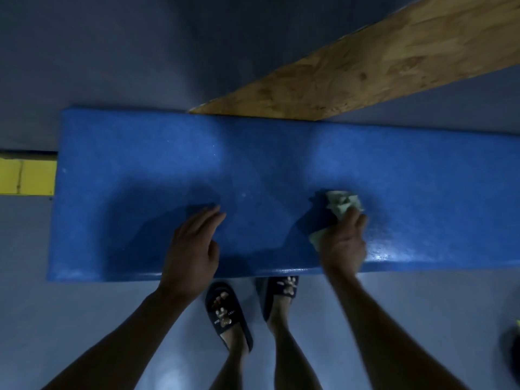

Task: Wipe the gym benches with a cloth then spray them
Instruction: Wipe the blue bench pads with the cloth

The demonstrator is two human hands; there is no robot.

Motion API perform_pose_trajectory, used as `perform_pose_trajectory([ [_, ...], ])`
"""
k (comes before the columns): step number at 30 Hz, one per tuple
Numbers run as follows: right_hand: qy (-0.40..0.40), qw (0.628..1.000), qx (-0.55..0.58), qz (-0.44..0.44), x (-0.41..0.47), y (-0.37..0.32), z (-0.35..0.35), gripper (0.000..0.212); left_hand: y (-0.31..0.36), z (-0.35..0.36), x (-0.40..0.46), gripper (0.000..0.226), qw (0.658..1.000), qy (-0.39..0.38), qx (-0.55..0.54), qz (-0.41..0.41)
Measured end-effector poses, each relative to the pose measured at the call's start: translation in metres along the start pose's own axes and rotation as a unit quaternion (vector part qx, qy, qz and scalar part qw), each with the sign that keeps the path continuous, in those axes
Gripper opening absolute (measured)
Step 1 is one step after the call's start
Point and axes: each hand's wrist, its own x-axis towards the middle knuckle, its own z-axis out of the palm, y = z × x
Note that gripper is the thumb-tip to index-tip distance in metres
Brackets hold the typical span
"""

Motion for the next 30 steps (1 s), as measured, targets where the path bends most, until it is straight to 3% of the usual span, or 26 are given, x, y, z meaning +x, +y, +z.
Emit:
perform_pose_trajectory([
  [2, -0.039, 0.999, 0.034, -0.013, -0.029, -0.053, 0.018, 0.045, 0.001, -0.004, 0.001, 0.053, 1.000, 0.003, -0.002, -0.016],
  [4, -0.074, 0.989, 0.056, -0.116, -0.062, -0.101, 0.031, 0.045, 0.001, -0.009, 0.006, 0.056, 1.000, 0.009, -0.004, -0.027],
  [6, -0.092, 0.964, 0.066, -0.239, -0.081, -0.129, 0.036, 0.032, 0.001, -0.012, 0.010, 0.058, 1.000, 0.008, -0.007, -0.028],
  [10, -0.098, 0.942, 0.022, -0.319, -0.047, -0.104, 0.029, 0.040, 0.001, -0.012, 0.017, 0.058, 0.999, 0.020, -0.002, -0.032],
  [12, -0.084, 0.954, -0.008, -0.286, -0.008, -0.065, 0.020, 0.046, 0.004, -0.011, 0.020, 0.056, 0.999, 0.028, -0.003, -0.034],
  [16, -0.026, 0.996, -0.026, -0.085, 0.065, 0.004, -0.016, 0.037, 0.013, -0.008, 0.029, 0.056, 0.999, 0.034, -0.010, -0.041],
  [20, -0.003, 1.000, -0.018, 0.020, 0.073, -0.008, -0.014, 0.036, 0.014, -0.005, 0.039, 0.057, 0.998, 0.042, -0.009, -0.041],
  [22, -0.034, 0.999, 0.001, -0.029, 0.045, -0.050, 0.005, 0.040, 0.015, -0.002, 0.043, 0.060, 0.998, 0.039, -0.007, -0.049],
  [24, -0.055, 0.985, 0.022, -0.163, 0.007, -0.097, 0.024, 0.040, 0.017, -0.001, 0.048, 0.062, 0.998, 0.032, -0.011, -0.053],
  [27, -0.101, 0.922, 0.011, -0.374, -0.015, -0.131, 0.026, 0.033, 0.022, -0.003, 0.056, 0.064, 0.997, 0.044, -0.025, -0.060],
  [28, -0.110, 0.905, 0.012, -0.411, -0.006, -0.128, 0.023, 0.039, 0.023, -0.005, 0.058, 0.065, 0.996, 0.046, -0.025, -0.069],
  [30, -0.118, 0.906, -0.017, -0.405, 0.027, -0.105, 0.012, 0.053, 0.023, -0.009, 0.061, 0.064, 0.995, 0.043, -0.018, -0.083],
])
